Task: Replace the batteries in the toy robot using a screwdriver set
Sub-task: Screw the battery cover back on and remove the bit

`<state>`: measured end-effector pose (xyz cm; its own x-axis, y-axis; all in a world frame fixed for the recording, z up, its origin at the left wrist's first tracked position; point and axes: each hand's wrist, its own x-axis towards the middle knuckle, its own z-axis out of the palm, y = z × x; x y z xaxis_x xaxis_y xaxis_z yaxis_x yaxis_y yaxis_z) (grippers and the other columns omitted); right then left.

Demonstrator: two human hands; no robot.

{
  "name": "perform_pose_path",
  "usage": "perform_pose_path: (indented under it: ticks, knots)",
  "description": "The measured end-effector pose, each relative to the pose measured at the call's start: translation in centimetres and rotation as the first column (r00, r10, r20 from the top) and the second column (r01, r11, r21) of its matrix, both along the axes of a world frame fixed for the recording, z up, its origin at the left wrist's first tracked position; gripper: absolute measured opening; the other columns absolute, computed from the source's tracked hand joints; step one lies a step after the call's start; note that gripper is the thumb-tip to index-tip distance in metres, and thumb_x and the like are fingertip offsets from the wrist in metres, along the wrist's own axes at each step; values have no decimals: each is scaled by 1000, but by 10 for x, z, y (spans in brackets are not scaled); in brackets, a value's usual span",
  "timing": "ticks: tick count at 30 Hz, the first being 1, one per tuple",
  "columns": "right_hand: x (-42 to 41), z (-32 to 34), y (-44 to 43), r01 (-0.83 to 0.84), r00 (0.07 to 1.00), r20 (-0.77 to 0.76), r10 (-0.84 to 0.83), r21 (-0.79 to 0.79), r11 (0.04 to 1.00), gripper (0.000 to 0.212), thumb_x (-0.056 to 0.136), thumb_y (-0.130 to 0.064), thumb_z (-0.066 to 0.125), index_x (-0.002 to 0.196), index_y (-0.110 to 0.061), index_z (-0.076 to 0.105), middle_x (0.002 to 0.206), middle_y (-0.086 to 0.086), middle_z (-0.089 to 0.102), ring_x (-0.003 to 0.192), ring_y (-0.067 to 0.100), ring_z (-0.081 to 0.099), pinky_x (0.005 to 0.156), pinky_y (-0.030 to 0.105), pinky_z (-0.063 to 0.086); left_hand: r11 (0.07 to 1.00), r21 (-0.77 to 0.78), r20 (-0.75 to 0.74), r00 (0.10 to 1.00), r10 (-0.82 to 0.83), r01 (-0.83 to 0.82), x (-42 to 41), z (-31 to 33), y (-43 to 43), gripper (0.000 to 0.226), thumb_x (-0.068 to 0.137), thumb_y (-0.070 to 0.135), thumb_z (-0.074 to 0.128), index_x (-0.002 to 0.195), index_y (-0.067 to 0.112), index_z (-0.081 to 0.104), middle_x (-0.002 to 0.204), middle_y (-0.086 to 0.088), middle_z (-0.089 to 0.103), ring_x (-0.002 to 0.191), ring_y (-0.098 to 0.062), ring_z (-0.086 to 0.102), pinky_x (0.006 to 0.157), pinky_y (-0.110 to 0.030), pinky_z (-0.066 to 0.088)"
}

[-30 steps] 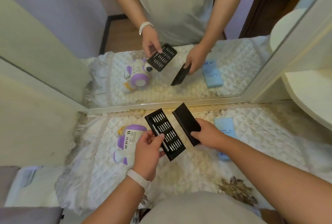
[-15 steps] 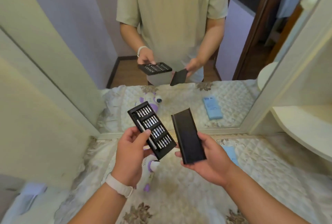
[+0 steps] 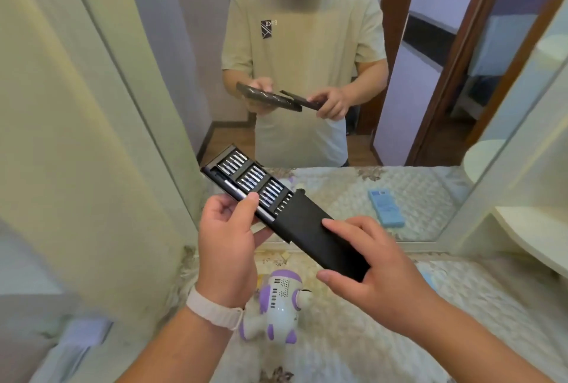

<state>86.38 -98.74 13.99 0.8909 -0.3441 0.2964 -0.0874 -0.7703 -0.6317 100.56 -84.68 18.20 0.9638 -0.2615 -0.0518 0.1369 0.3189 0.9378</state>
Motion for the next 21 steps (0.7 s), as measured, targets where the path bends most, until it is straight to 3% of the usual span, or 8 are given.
perform_pose_path:
  ticks: [5, 9, 21]
  knots:
    - [6, 2, 16, 28, 999, 36, -25, -81, 996, 68, 74, -73, 55, 136, -48, 42, 113, -27, 42, 105, -1, 47, 81, 12, 41, 999, -31, 16, 1000, 26, -26, 13, 12, 19, 8, 96, 8, 60, 92, 13, 55, 84, -5, 71, 69, -13, 69, 60, -33, 58]
    - [12, 11, 20, 24, 1000, 8, -23, -105, 994, 69, 75, -79, 48, 137, -53, 38, 114, -27, 42, 105, 2, 49, 82, 16, 43, 999, -43, 17, 1000, 16, -15, 23, 18, 24, 8, 96, 8, 59, 93, 13, 56, 89, -9, 71, 74, -18, 70, 64, -38, 60]
    - [36, 36, 15, -3, 999, -38, -6, -228, 974, 68, 76, -71, 51, 139, -56, 30, 114, -28, 40, 103, 3, 47, 78, 20, 46, 994, -108, -15, 1000, -9, 7, 55, 28, 25, 9, 95, 7, 59, 92, 14, 55, 91, -10, 70, 72, -18, 69, 72, -44, 60]
